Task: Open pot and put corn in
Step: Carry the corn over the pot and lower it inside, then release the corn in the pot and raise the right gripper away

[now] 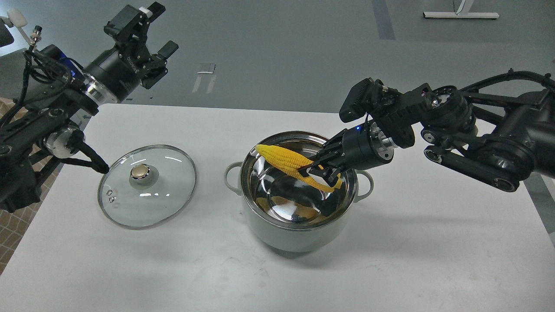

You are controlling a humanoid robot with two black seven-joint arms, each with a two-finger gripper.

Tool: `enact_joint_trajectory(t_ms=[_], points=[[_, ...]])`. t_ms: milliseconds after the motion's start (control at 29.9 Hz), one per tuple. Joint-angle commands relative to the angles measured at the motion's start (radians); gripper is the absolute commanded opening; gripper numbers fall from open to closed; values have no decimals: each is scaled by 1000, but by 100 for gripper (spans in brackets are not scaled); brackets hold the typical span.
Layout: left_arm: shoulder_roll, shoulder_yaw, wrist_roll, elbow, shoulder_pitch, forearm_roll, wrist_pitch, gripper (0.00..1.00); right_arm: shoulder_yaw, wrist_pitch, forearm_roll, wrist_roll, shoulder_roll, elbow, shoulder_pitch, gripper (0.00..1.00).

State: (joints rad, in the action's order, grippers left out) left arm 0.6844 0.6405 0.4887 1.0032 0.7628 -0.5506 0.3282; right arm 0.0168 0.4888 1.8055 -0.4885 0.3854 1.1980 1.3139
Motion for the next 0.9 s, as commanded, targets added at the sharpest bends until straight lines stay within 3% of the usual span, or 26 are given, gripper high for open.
enact_joint_trajectory(t_ms=[0, 334, 434, 568, 869], points=[[0, 1, 0, 0, 0, 0, 0, 97, -2, 0, 0, 0, -16, -17, -10, 13], [1, 2, 0, 0, 0, 0, 0, 97, -3, 0, 0, 0, -34, -37, -27, 20], [1, 2, 0, 0, 0, 0, 0, 97, -3, 0, 0, 0, -34, -37, -30, 28], [1, 5, 0, -1, 0, 1, 0, 97, -3, 0, 0, 0, -33, -35, -33, 49], [7, 7, 0, -1, 0, 3, 2, 97, 0, 0, -2, 0, -34, -37, -42, 72]])
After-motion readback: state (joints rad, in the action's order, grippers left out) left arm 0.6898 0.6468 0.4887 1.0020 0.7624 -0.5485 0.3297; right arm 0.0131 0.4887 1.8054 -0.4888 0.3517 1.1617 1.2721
